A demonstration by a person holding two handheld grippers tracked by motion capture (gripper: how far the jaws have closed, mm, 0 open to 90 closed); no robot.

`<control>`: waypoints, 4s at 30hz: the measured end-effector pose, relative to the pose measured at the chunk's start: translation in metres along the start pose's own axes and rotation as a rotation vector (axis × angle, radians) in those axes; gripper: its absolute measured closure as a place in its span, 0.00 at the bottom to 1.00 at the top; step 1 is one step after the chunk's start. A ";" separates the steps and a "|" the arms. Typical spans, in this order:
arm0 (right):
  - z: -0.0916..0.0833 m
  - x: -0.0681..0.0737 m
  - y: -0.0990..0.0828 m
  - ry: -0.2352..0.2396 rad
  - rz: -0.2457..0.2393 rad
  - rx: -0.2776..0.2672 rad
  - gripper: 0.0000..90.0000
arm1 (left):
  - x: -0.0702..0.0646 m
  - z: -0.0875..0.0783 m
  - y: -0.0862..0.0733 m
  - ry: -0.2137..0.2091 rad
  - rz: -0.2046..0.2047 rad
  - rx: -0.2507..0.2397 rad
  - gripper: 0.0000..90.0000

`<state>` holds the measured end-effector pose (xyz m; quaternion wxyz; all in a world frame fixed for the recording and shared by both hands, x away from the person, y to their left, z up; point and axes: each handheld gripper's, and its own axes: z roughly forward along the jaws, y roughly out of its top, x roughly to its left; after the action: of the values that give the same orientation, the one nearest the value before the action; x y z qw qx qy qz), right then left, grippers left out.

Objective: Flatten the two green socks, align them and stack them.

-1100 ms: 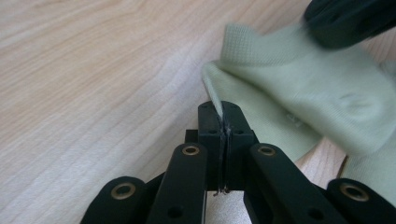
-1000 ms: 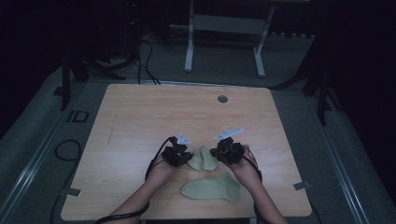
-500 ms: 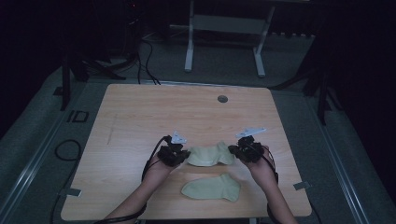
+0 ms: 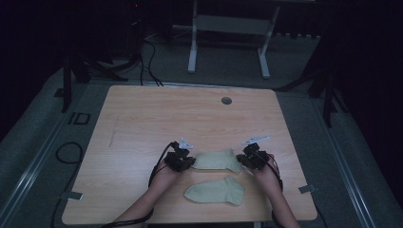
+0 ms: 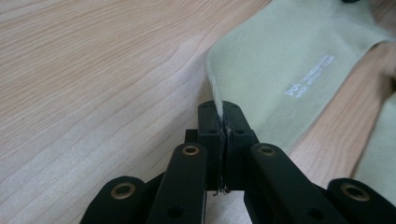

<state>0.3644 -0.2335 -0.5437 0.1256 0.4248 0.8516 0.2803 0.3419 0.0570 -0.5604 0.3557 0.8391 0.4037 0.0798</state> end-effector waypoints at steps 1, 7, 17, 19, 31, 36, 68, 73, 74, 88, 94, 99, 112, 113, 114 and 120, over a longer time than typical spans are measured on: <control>0.000 0.001 0.000 -0.004 -0.004 0.001 0.98 | 0.000 0.000 0.000 -0.003 -0.003 -0.001 0.98; -0.005 0.001 0.002 0.009 -0.002 -0.022 0.84 | -0.003 -0.013 0.000 0.016 -0.002 -0.045 0.78; -0.017 0.021 0.005 0.041 -0.041 -0.051 0.85 | -0.023 -0.030 0.016 -0.010 0.087 -0.086 0.97; -0.013 0.023 0.003 0.044 -0.042 -0.045 0.85 | -0.024 -0.019 0.015 -0.012 0.091 -0.055 0.97; 0.004 0.010 -0.006 0.001 -0.035 -0.039 0.81 | -0.003 0.006 0.006 0.018 0.045 -0.011 0.97; 0.004 0.013 -0.003 -0.019 -0.058 -0.021 0.81 | -0.001 0.007 0.009 0.018 0.038 -0.009 0.97; -0.057 0.047 -0.055 0.112 -0.090 -0.026 0.67 | -0.047 -0.054 -0.052 -0.118 0.081 0.038 0.53; -0.052 0.054 -0.071 0.089 -0.114 0.007 0.67 | -0.055 -0.053 -0.062 -0.109 0.113 0.061 0.55; -0.051 0.056 -0.072 0.084 -0.119 0.012 0.67 | -0.055 -0.053 -0.063 -0.108 0.117 0.065 0.57; -0.048 0.065 -0.076 0.062 -0.155 0.030 0.92 | -0.056 -0.050 -0.068 -0.101 0.139 0.061 0.91; -0.048 0.068 -0.078 0.046 -0.145 0.011 0.93 | -0.056 -0.048 -0.069 -0.094 0.119 0.043 0.97; -0.052 0.068 -0.076 0.064 -0.135 0.009 0.94 | -0.057 -0.054 -0.065 -0.106 0.123 0.036 0.97; -0.085 0.049 -0.041 0.072 -0.115 -0.086 0.94 | -0.042 -0.078 -0.030 -0.106 0.104 -0.042 0.97; -0.086 0.048 -0.037 0.072 -0.115 -0.087 0.94 | -0.041 -0.079 -0.026 -0.098 0.109 -0.044 0.97; -0.087 0.046 -0.033 0.068 -0.118 -0.090 0.93 | -0.040 -0.079 -0.022 -0.092 0.113 -0.045 0.97; -0.086 0.037 -0.010 0.047 -0.120 -0.112 0.93 | -0.028 -0.081 0.002 -0.060 0.115 -0.046 0.97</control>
<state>0.2961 -0.2413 -0.4789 0.1455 0.3584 0.8614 0.3293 0.2904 0.0784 -0.4958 0.3818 0.8545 0.3420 0.0841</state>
